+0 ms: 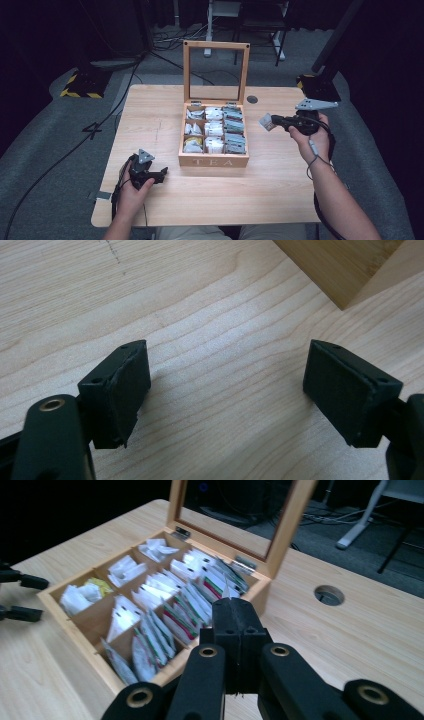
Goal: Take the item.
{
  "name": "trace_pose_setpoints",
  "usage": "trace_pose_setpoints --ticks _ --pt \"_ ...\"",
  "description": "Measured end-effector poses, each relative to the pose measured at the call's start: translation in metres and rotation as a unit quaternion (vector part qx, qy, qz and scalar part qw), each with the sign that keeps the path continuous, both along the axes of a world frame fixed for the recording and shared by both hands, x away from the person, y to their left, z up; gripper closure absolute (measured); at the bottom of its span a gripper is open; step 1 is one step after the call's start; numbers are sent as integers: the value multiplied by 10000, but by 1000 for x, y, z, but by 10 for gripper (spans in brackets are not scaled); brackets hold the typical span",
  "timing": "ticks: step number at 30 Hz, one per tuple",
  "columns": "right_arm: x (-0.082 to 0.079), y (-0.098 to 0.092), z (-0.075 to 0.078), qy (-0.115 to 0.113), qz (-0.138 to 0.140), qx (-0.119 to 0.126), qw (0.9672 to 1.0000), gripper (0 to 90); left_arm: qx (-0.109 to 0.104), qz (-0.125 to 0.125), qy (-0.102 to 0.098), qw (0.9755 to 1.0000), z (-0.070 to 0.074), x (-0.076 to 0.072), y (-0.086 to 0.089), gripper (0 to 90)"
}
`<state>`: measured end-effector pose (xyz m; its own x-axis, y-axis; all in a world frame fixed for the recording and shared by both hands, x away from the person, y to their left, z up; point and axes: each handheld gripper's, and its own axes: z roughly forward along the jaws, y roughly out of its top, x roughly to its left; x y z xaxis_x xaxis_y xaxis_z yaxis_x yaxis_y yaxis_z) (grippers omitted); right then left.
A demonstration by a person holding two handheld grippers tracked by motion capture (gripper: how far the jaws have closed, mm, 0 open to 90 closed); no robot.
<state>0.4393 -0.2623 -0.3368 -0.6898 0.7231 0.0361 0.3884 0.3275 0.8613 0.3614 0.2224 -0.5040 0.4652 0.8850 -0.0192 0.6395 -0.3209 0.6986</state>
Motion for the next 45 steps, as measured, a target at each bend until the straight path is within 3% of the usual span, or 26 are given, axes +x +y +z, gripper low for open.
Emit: trace_pose_setpoints --ticks 11,19,33,45 --pt "15 -30 -11 132 -429 -30 9990 900 -29 22 20 10000 0 0 0 191" --pt "26 -45 -30 273 -613 -147 9976 900 -28 20 24 10000 0 0 0 191" --pt "35 -58 -66 719 -923 -470 9920 900 -30 20 26 10000 0 0 0 191" --pt "35 -69 -82 948 -1074 -406 9888 900 -44 27 32 10000 0 0 0 190"
